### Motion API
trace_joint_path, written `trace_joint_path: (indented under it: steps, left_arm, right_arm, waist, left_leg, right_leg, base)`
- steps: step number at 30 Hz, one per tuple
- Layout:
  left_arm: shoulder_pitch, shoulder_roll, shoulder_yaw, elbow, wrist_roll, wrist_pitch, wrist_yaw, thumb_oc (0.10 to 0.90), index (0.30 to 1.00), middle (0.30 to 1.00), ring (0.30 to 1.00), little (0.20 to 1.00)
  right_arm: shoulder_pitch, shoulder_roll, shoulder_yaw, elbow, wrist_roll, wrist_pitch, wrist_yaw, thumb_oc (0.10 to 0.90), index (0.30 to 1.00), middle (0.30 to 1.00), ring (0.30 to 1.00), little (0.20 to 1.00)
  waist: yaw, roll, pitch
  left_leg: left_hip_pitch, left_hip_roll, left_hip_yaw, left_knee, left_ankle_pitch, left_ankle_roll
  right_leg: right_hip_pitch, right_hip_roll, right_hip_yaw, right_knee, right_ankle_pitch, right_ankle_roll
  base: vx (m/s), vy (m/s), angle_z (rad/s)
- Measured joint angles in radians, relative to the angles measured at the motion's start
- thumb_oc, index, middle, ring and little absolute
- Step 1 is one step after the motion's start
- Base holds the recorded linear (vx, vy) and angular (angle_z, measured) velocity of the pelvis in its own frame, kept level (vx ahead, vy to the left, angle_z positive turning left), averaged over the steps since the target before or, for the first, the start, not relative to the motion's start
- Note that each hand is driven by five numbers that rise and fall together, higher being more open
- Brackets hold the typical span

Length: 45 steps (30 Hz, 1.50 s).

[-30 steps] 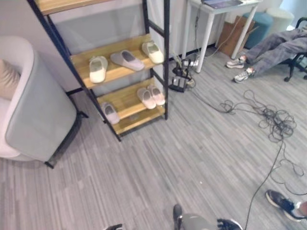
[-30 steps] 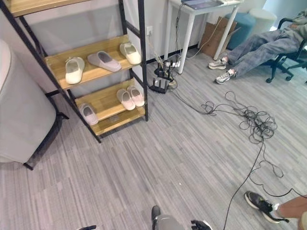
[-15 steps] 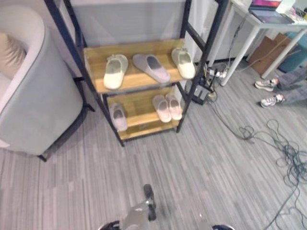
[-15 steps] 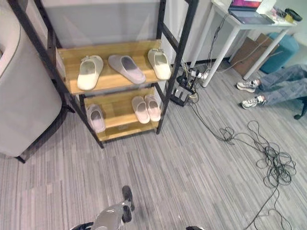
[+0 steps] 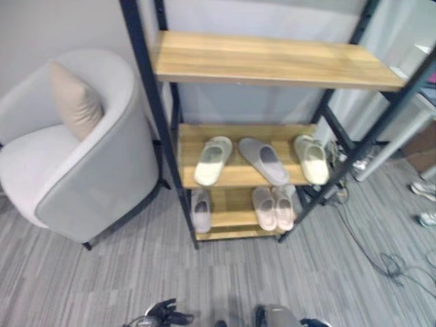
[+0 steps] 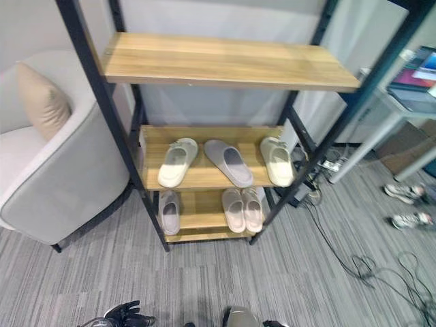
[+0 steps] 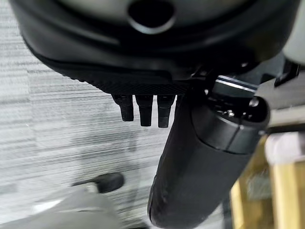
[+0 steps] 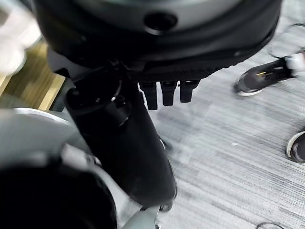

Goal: Arrange the slippers neatly on the shoe rack.

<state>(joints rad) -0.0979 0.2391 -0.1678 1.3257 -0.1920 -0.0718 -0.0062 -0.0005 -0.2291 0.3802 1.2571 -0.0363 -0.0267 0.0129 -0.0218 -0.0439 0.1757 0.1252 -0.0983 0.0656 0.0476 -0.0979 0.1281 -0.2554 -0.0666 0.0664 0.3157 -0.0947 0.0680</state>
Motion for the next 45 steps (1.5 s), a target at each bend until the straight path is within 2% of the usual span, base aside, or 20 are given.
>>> trace_joint_path:
  steps: [3, 4, 8, 15, 18, 20, 23, 26, 27, 28, 29, 30, 31, 33, 34, 38, 39, 41, 43, 45]
  left_arm:
    - [0.035, 0.007, -0.02, 0.008, 0.001, 0.001, 0.0, 0.8, 0.9, 0.9, 0.9, 0.9]
    - [0.057, 0.001, -0.006, 0.009, -0.003, 0.0, 0.002, 0.8, 0.9, 0.9, 0.9, 0.9]
    - [0.038, -0.009, 0.016, 0.031, 0.001, 0.001, -0.001, 0.8, 0.9, 0.9, 0.9, 0.9]
    - [0.039, -0.027, 0.015, 0.037, 0.001, 0.0, -0.003, 0.8, 0.9, 0.9, 0.9, 0.9]
    - [0.04, -0.029, 0.015, 0.037, 0.001, 0.0, -0.003, 0.8, 0.9, 0.9, 0.9, 0.9]
    - [0.042, -0.026, 0.015, 0.037, 0.0, 0.0, -0.002, 0.8, 0.9, 0.9, 0.9, 0.9]
    - [0.013, -0.024, 0.017, 0.033, -0.011, 0.0, -0.002, 0.8, 0.9, 0.9, 0.9, 0.9]
    - [-0.019, -0.021, 0.005, 0.019, -0.031, 0.001, -0.003, 0.8, 0.9, 0.9, 0.9, 0.9]
    - [-0.003, -0.035, -0.017, 0.02, -0.03, 0.0, 0.002, 0.8, 0.9, 0.9, 0.9, 0.9]
    - [0.001, -0.053, -0.028, 0.007, -0.03, 0.0, -0.003, 0.8, 0.9, 0.9, 0.9, 0.9]
    - [0.031, -0.043, -0.031, -0.022, -0.032, -0.006, -0.002, 0.8, 0.9, 0.9, 0.9, 0.9]
    - [0.039, -0.022, -0.025, -0.04, -0.039, -0.016, -0.005, 0.8, 0.9, 0.9, 0.9, 0.9]
    - [0.038, -0.003, -0.026, -0.046, -0.038, -0.019, -0.008, 0.8, 0.9, 0.9, 0.9, 0.9]
    - [0.021, -0.026, -0.015, -0.017, -0.038, -0.022, -0.003, 0.8, 0.9, 0.9, 0.9, 0.9]
    - [0.01, -0.029, -0.016, -0.008, -0.035, -0.021, -0.006, 0.8, 0.9, 0.9, 0.9, 0.9]
    - [-0.008, -0.034, 0.014, 0.034, -0.028, -0.016, -0.006, 0.8, 0.9, 0.9, 0.9, 0.9]
    - [-0.013, -0.033, 0.015, 0.032, -0.028, -0.013, -0.007, 0.8, 0.9, 0.9, 0.9, 0.9]
    - [-0.023, -0.027, 0.015, 0.017, -0.03, -0.002, -0.004, 0.8, 0.9, 0.9, 0.9, 0.9]
    - [-0.017, -0.026, 0.012, 0.008, -0.03, 0.008, -0.004, 0.8, 0.9, 0.9, 0.9, 0.9]
    - [-0.01, -0.027, 0.001, 0.004, -0.03, 0.007, -0.004, 0.8, 0.9, 0.9, 0.9, 0.9]
  right_arm:
    - [0.009, 0.012, -0.011, 0.007, 0.0, -0.001, 0.0, 0.8, 0.9, 0.9, 0.9, 0.9]
    - [0.003, 0.011, -0.014, 0.007, 0.0, -0.001, -0.001, 0.8, 0.9, 0.9, 0.9, 0.9]
    - [0.007, 0.007, -0.012, 0.01, 0.0, 0.002, 0.0, 0.8, 0.9, 0.9, 0.9, 0.9]
    - [0.003, -0.023, -0.013, -0.004, 0.001, 0.0, -0.001, 0.8, 0.9, 0.9, 0.9, 0.9]
    - [0.004, -0.024, -0.011, -0.001, 0.001, 0.001, -0.002, 0.8, 0.9, 0.9, 0.9, 0.9]
    - [0.003, -0.021, -0.011, -0.002, 0.003, -0.001, -0.003, 0.8, 0.9, 0.9, 0.9, 0.9]
    - [0.021, -0.013, -0.038, 0.015, 0.021, -0.005, -0.006, 0.8, 0.9, 0.9, 0.9, 0.9]
    - [0.023, -0.011, -0.039, 0.055, 0.041, 0.0, -0.013, 0.8, 0.9, 0.9, 0.9, 0.9]
    - [0.018, -0.025, -0.041, 0.078, 0.042, -0.005, -0.016, 0.8, 0.9, 0.9, 0.9, 0.9]
    - [-0.008, -0.04, -0.047, 0.086, 0.048, -0.003, -0.017, 0.8, 0.9, 0.9, 0.9, 0.9]
    - [0.0, -0.026, -0.047, 0.089, 0.049, 0.01, -0.018, 0.8, 0.9, 0.9, 0.9, 0.9]
    - [0.022, -0.013, -0.047, 0.089, 0.049, 0.01, -0.016, 0.8, 0.9, 0.9, 0.9, 0.9]
    - [0.032, -0.002, -0.049, 0.086, 0.049, 0.01, -0.013, 0.8, 0.9, 0.9, 0.9, 0.9]
    - [0.022, -0.016, -0.08, 0.095, 0.049, 0.014, -0.016, 0.8, 0.9, 0.9, 0.9, 0.9]
    - [0.013, -0.022, -0.084, 0.098, 0.049, 0.013, -0.021, 0.8, 0.9, 0.9, 0.9, 0.9]
    - [-0.009, -0.025, -0.1, 0.074, 0.087, 0.003, -0.022, 0.8, 0.9, 0.9, 0.9, 0.9]
    - [-0.007, -0.023, -0.093, 0.074, 0.088, 0.0, -0.021, 0.8, 0.9, 0.9, 0.9, 0.9]
    - [-0.008, -0.012, -0.077, 0.071, 0.088, 0.001, -0.018, 0.8, 0.9, 0.9, 0.9, 0.9]
    - [0.002, -0.007, -0.078, 0.064, 0.088, 0.002, -0.017, 0.8, 0.9, 0.9, 0.9, 0.9]
    - [0.018, -0.003, -0.078, 0.051, 0.086, 0.008, -0.011, 0.8, 0.9, 0.9, 0.9, 0.9]
  waist:
    - [-0.002, -0.039, -0.001]
    - [0.009, -0.037, 0.002]
    - [0.012, -0.014, 0.0]
    - [0.027, 0.012, -0.012]
    - [0.025, 0.023, -0.015]
    - [0.026, 0.022, -0.014]
    - [0.02, 0.006, -0.01]
    - [0.011, -0.018, -0.001]
    - [0.0, 0.023, -0.019]
    - [0.016, 0.106, -0.02]
    - [0.026, 0.076, -0.024]
    - [0.023, 0.032, -0.03]
    - [0.024, -0.011, -0.032]
    - [0.027, 0.013, -0.012]
    - [0.031, 0.009, -0.011]
    - [0.023, 0.017, -0.012]
    - [0.025, 0.021, -0.016]
    - [0.02, 0.003, -0.016]
    - [0.013, 0.006, -0.011]
    - [0.007, 0.004, -0.008]
  left_leg:
    - [0.042, -0.028, -0.021, 0.007, -0.03, -0.043]
    - [0.033, -0.014, -0.025, 0.028, -0.053, -0.055]
    - [0.018, 0.039, -0.06, 0.073, -0.085, -0.094]
    - [0.014, 0.094, -0.094, 0.074, -0.092, -0.116]
    - [0.016, 0.115, -0.098, 0.074, -0.092, -0.125]
    - [0.015, 0.123, -0.098, 0.087, -0.106, -0.143]
    - [-0.094, 0.131, -0.055, 0.308, -0.106, -0.174]
    - [-0.165, 0.138, 0.065, 0.342, -0.102, -0.156]
    - [-0.183, 0.145, 0.042, 0.188, -0.108, -0.121]
    - [-0.196, 0.203, 0.04, 0.138, -0.022, -0.126]
    - [-0.194, 0.185, 0.052, 0.134, -0.014, -0.134]
    - [-0.19, 0.141, 0.037, 0.13, -0.01, -0.14]
    - [-0.193, 0.109, 0.033, 0.142, 0.003, -0.15]
    - [-0.244, 0.093, -0.06, 0.158, 0.003, -0.162]
    - [-0.245, 0.077, -0.074, 0.102, 0.014, -0.136]
    - [-0.241, 0.08, -0.072, 0.015, 0.072, -0.1]
    - [-0.223, 0.078, -0.068, 0.018, 0.119, -0.092]
    - [-0.189, 0.071, -0.046, -0.019, 0.131, -0.083]
    - [-0.158, 0.073, -0.031, -0.054, 0.148, -0.064]
    - [-0.124, 0.055, -0.025, -0.061, 0.135, -0.037]
  right_leg:
    - [0.035, -0.019, -0.029, -0.083, 0.192, -0.006]
    - [0.059, -0.012, -0.034, -0.106, 0.162, -0.012]
    - [0.126, 0.033, -0.069, -0.215, 0.179, -0.041]
    - [0.166, 0.078, -0.111, -0.294, 0.195, -0.084]
    - [0.177, 0.095, -0.121, -0.296, 0.197, -0.085]
    - [0.15, 0.102, -0.128, -0.232, 0.156, -0.098]
    - [0.174, 0.096, -0.143, -0.261, 0.142, -0.105]
    - [0.191, 0.077, -0.15, -0.293, 0.146, -0.112]
    - [0.206, 0.104, -0.148, -0.33, 0.117, -0.057]
    - [0.118, 0.163, -0.166, -0.064, 0.047, -0.094]
    - [0.083, 0.127, -0.16, 0.142, -0.049, -0.08]
    - [0.126, 0.085, -0.135, 0.148, -0.117, -0.051]
    - [0.166, 0.058, -0.099, 0.077, -0.188, -0.095]
    - [0.236, 0.093, -0.069, -0.083, -0.088, -0.107]
    - [0.258, 0.093, -0.04, -0.148, -0.042, -0.109]
    - [0.319, 0.118, 0.034, -0.251, -0.004, -0.1]
    - [0.317, 0.124, 0.056, -0.238, -0.023, -0.096]
    - [0.285, 0.116, 0.055, -0.118, -0.051, -0.06]
    - [0.196, 0.104, -0.007, 0.064, -0.082, -0.006]
    - [0.179, 0.056, -0.056, 0.148, -0.117, 0.005]
  base:
    - [0.06, -0.159, 0.4]
    - [0.11, -0.272, 0.11]
    - [0.07, -0.209, 0.19]
    - [0.02, -0.221, 0.12]
    - [-0.01, -0.192, 0.1]
    - [-0.03, -0.148, 0.12]
    - [-0.01, -0.113, 0.3]
    - [0.22, 0.004, 0.18]
    - [0.21, 0.017, -0.28]
    - [0.22, 0.031, -0.43]
    - [0.15, 0.025, -0.26]
    - [0.15, 0.049, 0.06]
    - [0.15, 0.066, 0.5]
    - [0.28, 0.152, -0.05]
    - [0.31, 0.195, -0.72]
    - [0.23, 0.127, -0.75]
    - [0.1, 0.098, -0.63]
    - [0.09, 0.096, -0.49]
    - [0.11, 0.068, -0.17]
    - [0.1, 0.03, -0.06]
